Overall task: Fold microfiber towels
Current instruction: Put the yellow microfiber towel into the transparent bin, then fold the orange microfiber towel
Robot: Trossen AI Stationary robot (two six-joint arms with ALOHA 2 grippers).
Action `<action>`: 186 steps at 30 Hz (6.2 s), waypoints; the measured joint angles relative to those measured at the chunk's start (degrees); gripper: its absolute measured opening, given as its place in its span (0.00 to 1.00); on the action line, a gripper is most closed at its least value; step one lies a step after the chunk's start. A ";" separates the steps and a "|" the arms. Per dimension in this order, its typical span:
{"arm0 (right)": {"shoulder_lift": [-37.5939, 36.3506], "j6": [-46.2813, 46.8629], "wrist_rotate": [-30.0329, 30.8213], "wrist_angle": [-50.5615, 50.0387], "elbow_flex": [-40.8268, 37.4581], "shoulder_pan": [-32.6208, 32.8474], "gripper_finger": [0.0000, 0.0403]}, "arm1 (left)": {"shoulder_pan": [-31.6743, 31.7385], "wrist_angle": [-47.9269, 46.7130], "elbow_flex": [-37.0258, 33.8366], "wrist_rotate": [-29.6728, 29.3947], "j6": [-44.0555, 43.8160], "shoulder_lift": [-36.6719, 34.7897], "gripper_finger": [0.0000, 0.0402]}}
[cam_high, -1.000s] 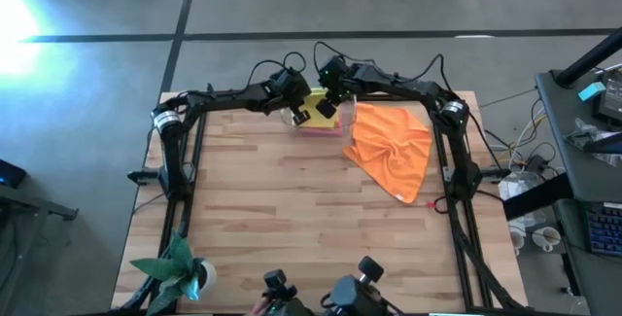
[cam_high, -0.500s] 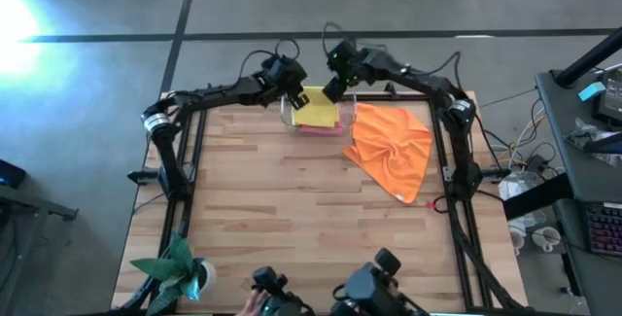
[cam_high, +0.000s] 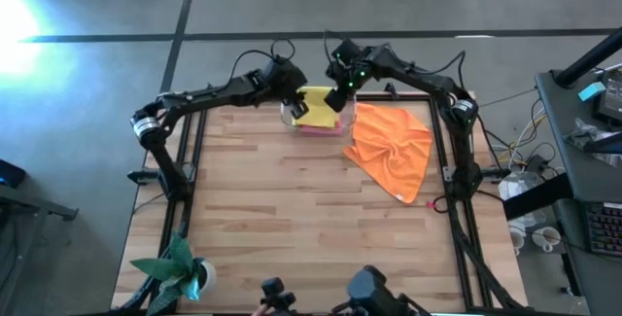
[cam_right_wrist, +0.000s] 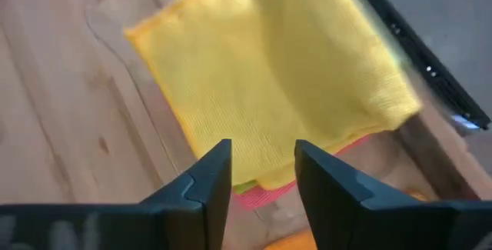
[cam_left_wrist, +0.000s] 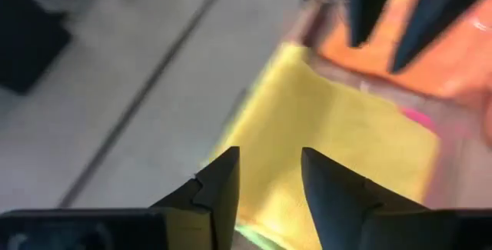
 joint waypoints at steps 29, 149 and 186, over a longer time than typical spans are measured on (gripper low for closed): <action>-6.90 -4.02 9.90 -6.42 -3.69 -0.02 0.03 | -0.15 -5.03 -0.69 -1.18 0.05 -0.28 0.00; -49.27 62.12 44.02 3.99 -53.29 64.37 0.18 | -38.07 16.79 -17.10 -1.75 11.18 6.37 0.39; -49.92 61.80 30.07 4.20 -64.24 70.92 0.32 | -36.93 24.49 -16.71 -12.05 23.47 15.92 0.03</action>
